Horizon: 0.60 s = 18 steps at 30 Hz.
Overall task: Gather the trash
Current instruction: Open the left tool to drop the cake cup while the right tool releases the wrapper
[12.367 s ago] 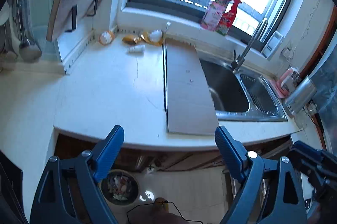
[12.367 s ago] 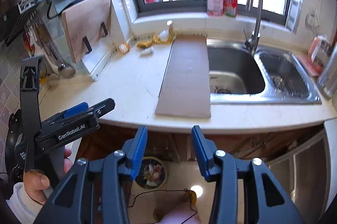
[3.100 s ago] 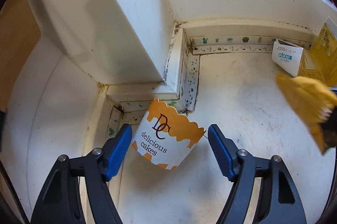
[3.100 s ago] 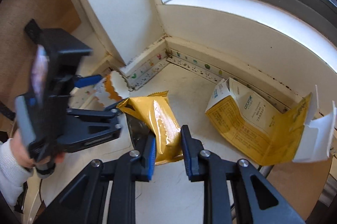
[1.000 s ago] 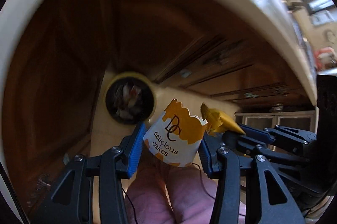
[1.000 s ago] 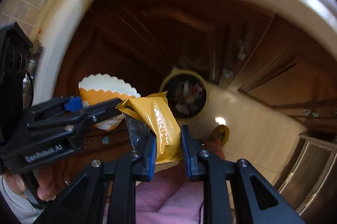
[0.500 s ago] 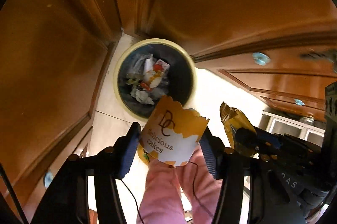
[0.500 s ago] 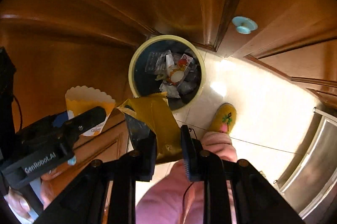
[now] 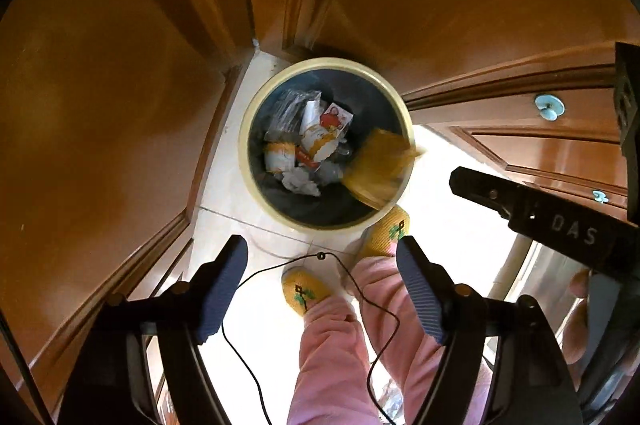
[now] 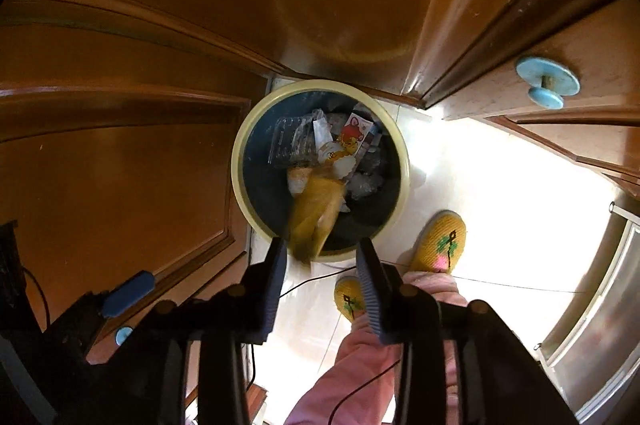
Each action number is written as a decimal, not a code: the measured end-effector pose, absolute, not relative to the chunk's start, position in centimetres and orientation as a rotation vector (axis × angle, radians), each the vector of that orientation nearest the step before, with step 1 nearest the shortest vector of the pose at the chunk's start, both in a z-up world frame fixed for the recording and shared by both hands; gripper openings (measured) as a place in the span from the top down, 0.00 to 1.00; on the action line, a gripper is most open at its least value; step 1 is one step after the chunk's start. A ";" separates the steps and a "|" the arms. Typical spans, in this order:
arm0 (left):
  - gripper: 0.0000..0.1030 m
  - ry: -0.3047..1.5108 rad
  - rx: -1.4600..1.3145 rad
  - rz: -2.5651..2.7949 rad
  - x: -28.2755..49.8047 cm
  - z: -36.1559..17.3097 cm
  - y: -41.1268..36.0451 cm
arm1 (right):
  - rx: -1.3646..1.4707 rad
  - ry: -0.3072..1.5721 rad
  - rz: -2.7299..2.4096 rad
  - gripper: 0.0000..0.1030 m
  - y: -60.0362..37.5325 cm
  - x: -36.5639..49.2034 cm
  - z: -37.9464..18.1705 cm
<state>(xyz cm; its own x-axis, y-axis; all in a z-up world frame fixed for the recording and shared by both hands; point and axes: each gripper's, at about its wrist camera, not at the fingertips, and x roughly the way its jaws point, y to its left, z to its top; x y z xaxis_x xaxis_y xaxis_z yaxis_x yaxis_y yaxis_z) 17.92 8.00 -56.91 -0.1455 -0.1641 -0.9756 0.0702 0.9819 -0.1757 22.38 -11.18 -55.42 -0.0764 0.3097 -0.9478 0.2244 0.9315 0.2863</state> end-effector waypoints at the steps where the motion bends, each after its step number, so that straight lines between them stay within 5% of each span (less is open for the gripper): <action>1: 0.27 1.707 -0.074 -0.198 17.7 -56.6 8.1 | 0.406 1.663 0.077 0.63 -11.2 22.2 -55.1; 9: 0.27 1.675 -0.069 -0.170 16.0 -51.8 8.3 | 0.342 1.644 0.111 0.63 -10.8 19.2 -50.2; 18: 0.27 1.523 0.049 -0.210 13.5 -38.5 6.8 | 0.218 1.495 0.177 0.63 -11.4 14.4 -36.2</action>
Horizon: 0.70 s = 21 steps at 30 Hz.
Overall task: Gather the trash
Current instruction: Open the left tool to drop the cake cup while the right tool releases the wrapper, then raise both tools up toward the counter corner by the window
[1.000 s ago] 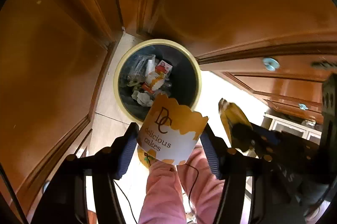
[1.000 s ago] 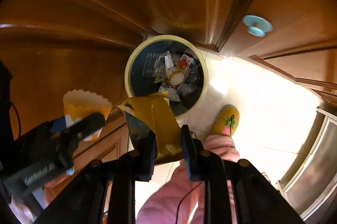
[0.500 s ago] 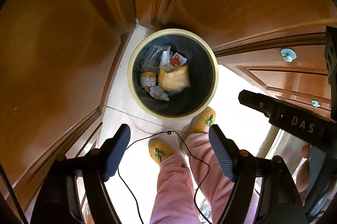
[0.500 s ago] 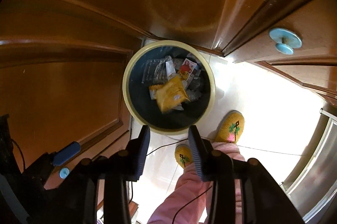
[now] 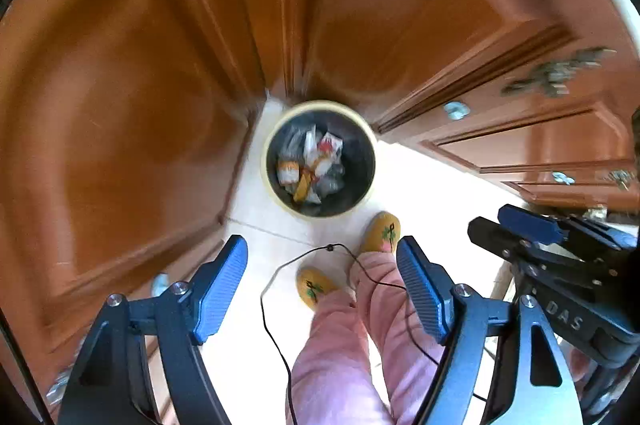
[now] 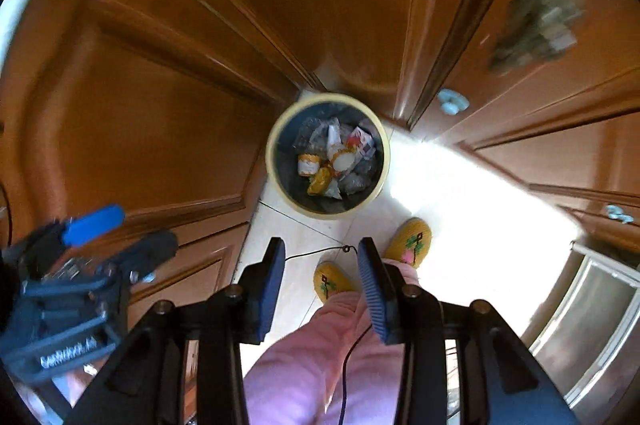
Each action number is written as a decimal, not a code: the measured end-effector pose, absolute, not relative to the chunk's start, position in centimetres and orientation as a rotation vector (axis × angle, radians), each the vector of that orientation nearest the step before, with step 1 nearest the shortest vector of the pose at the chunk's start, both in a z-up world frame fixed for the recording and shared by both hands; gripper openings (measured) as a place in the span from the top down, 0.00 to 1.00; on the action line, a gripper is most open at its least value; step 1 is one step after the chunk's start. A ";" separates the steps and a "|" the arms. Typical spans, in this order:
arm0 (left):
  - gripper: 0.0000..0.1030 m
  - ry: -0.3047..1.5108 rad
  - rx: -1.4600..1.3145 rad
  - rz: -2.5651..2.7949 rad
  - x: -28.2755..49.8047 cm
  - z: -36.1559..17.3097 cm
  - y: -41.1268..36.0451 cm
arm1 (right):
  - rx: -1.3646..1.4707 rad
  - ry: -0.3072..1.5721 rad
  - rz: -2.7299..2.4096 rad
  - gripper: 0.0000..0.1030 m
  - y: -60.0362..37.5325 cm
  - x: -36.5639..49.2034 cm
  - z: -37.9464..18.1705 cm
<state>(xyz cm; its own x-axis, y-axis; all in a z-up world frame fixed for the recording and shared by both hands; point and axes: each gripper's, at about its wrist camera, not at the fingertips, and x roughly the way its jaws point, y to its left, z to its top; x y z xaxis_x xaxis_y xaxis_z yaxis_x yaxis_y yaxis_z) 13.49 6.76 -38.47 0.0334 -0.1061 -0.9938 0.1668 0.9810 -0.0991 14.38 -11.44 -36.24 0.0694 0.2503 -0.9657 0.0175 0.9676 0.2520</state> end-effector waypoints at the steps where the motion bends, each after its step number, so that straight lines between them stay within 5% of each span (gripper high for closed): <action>1: 0.27 1.493 0.072 -0.220 13.2 -36.5 6.5 | 0.213 1.471 0.180 0.63 -11.5 13.9 -34.7; 10: 0.24 1.271 0.112 -0.297 11.2 -23.4 5.5 | 0.101 1.217 0.152 0.63 -12.7 9.2 -22.3; 21: 0.18 1.056 0.111 -0.414 9.9 -11.3 3.2 | 0.050 0.996 0.104 0.63 -14.8 5.7 -13.8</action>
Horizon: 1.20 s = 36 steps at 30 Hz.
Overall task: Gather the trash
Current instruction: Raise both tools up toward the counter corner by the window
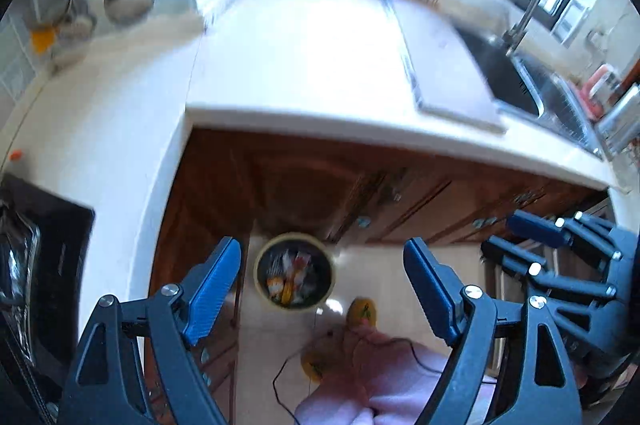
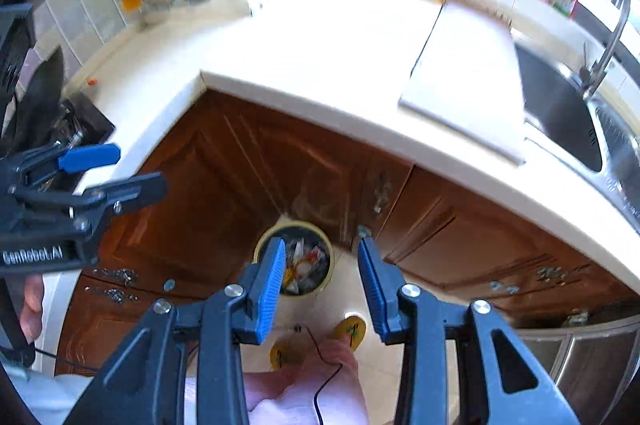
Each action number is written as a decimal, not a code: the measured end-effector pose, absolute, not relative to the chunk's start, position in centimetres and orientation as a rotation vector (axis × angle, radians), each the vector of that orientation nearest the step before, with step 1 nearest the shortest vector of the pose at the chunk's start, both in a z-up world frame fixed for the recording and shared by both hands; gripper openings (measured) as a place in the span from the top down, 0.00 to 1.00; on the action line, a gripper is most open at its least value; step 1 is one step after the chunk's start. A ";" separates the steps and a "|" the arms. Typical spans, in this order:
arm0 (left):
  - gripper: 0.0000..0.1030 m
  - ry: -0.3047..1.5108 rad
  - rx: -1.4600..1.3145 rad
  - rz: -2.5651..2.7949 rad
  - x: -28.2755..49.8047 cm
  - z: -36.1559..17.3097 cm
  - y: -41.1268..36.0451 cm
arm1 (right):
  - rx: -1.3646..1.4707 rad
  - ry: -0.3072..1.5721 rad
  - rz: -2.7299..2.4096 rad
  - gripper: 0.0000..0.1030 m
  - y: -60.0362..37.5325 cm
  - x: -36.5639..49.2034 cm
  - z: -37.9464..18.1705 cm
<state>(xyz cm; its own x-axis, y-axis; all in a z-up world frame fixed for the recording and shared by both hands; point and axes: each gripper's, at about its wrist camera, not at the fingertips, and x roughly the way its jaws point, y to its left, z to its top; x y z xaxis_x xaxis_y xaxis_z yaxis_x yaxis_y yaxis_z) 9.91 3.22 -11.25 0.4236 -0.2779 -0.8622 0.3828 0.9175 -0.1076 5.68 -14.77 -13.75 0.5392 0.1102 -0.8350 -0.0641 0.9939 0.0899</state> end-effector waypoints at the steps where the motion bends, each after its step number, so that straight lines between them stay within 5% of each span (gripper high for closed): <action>1: 0.17 1.033 0.100 -0.423 10.0 -10.0 3.0 | 0.058 0.977 0.115 0.63 -14.9 5.4 -12.9; 11: 0.03 0.786 0.042 -0.448 10.4 0.2 0.7 | -0.007 0.755 0.053 0.63 -16.6 5.6 -3.1; 20: 0.01 0.616 0.033 -0.410 13.9 7.5 -1.4 | 0.013 0.665 -0.001 0.63 -23.0 11.9 3.4; 29: 0.01 0.568 0.101 -0.287 24.3 8.7 -7.2 | 0.165 0.680 0.109 0.63 -31.0 25.6 6.4; 36: 0.01 0.621 0.117 -0.181 33.8 7.3 -11.7 | 0.263 0.756 0.126 0.57 -37.0 38.8 3.6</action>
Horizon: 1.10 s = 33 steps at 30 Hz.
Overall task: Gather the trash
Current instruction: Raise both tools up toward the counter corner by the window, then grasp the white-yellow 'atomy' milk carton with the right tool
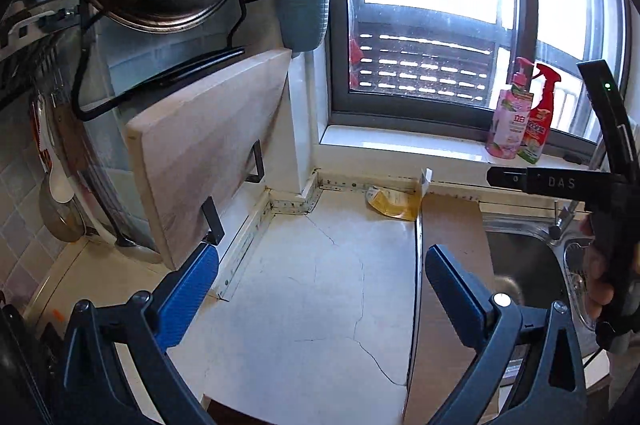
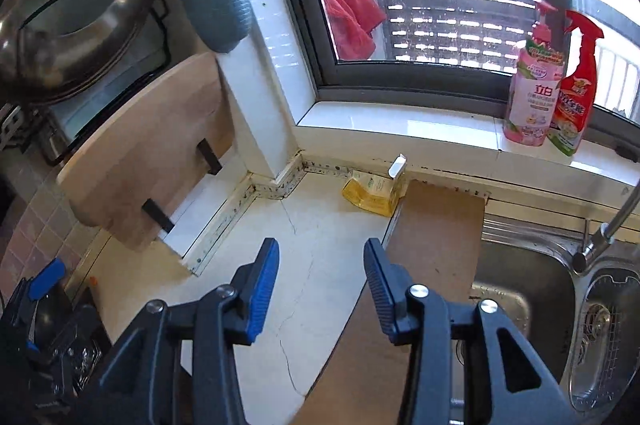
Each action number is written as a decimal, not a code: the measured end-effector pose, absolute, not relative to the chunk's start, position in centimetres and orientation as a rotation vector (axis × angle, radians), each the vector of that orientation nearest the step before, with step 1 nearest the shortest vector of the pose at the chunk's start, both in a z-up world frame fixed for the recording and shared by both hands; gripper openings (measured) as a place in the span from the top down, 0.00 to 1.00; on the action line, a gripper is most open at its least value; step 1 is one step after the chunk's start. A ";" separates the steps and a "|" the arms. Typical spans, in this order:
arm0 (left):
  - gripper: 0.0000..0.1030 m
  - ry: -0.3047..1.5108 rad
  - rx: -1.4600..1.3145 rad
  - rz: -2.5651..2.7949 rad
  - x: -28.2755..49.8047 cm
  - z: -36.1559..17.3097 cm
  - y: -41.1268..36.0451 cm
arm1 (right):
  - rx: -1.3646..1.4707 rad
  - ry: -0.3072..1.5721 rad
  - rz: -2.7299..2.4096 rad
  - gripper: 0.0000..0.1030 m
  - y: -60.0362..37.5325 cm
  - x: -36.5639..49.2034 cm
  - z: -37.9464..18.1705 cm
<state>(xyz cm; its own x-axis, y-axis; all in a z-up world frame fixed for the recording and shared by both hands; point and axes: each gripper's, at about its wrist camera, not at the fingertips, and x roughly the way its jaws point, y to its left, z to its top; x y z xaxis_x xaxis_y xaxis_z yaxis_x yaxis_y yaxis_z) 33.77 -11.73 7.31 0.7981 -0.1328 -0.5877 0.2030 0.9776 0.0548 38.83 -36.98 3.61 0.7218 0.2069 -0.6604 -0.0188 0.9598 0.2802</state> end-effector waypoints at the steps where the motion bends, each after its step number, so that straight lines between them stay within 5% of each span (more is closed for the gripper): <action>1: 0.01 0.640 0.117 -0.165 35.3 6.6 -12.2 | 0.277 0.772 0.123 0.57 -37.6 41.0 2.5; 14: 0.01 0.842 0.059 -0.086 46.0 -4.1 -13.0 | 0.398 0.923 -0.077 0.57 -40.4 58.6 -14.2; 20: 0.01 0.867 0.069 -0.021 47.9 -6.4 -11.3 | 0.463 0.919 -0.137 0.57 -41.7 61.1 -17.3; 23: 0.01 0.850 0.075 0.013 48.5 -6.9 -10.7 | 0.450 0.911 -0.175 0.83 -42.1 61.6 -17.7; 26: 0.01 0.804 0.115 0.055 49.5 -7.5 -10.7 | 0.427 0.906 -0.189 0.94 -42.1 61.3 -17.8; 33: 0.01 0.750 0.169 0.129 51.0 -8.5 -11.6 | 0.402 0.875 -0.142 0.97 -41.3 57.3 -15.7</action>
